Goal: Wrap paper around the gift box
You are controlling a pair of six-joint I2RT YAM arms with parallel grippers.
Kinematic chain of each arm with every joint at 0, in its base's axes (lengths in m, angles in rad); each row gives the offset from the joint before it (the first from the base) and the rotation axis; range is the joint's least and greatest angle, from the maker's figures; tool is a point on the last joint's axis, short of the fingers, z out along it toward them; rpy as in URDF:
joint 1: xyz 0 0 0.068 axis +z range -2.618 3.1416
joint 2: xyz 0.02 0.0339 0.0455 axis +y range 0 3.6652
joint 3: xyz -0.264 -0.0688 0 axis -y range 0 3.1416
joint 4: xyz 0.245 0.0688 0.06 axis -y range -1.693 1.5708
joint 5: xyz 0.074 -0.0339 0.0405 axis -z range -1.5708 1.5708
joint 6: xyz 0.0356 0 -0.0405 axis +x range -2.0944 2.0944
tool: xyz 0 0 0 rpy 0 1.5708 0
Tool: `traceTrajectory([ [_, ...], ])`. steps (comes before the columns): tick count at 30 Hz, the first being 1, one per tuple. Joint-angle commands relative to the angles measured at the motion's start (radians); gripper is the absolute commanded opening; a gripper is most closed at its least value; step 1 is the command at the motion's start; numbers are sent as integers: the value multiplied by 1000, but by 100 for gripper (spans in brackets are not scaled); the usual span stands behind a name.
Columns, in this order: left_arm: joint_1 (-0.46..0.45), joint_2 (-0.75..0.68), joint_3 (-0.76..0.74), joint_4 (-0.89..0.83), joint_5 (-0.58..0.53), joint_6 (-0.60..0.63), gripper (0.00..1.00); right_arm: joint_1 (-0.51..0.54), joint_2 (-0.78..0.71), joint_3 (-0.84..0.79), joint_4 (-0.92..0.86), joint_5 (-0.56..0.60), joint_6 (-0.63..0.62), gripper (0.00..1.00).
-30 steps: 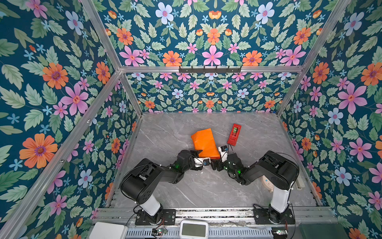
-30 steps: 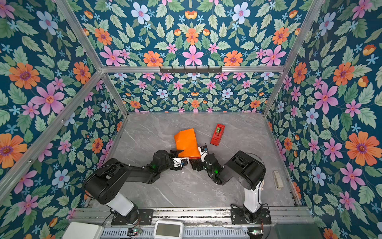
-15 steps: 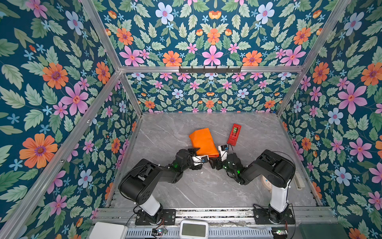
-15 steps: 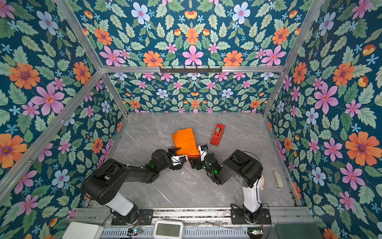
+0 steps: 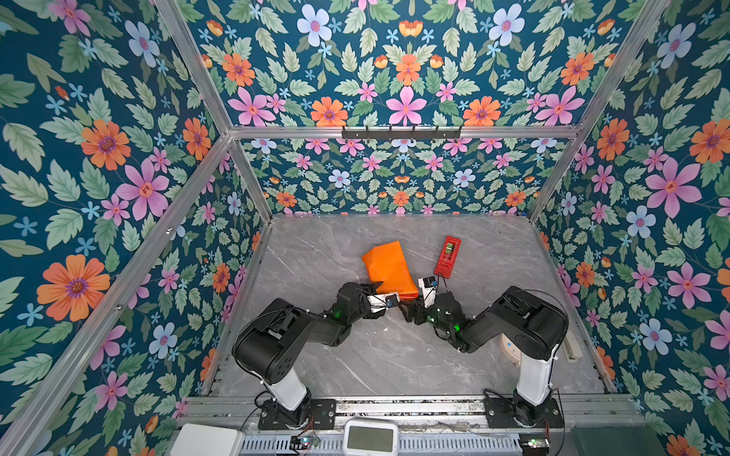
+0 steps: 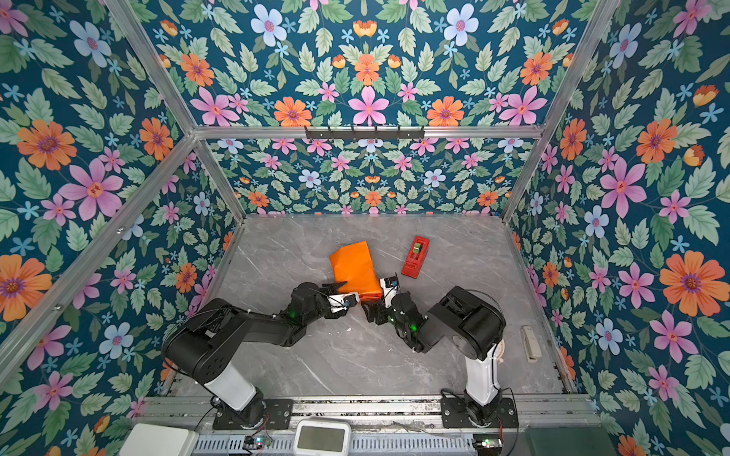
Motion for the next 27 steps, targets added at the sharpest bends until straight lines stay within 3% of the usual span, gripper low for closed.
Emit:
traceTrajectory([
  [1,2,7,1,-50,-14,14,69,-10,-38,-28,-68,-28,12,89],
  [8,2,10,1,-53,-21,11,68,-73,-279,-55,-406,-107,39,89],
  [16,2,13,-3,-51,-27,12,69,-353,-510,118,-919,-355,216,83],
  [22,2,11,-3,-47,-27,11,69,-510,-494,315,-1147,-378,298,72],
  [27,3,8,-6,-46,-24,9,69,-578,-359,449,-1181,-449,304,62],
])
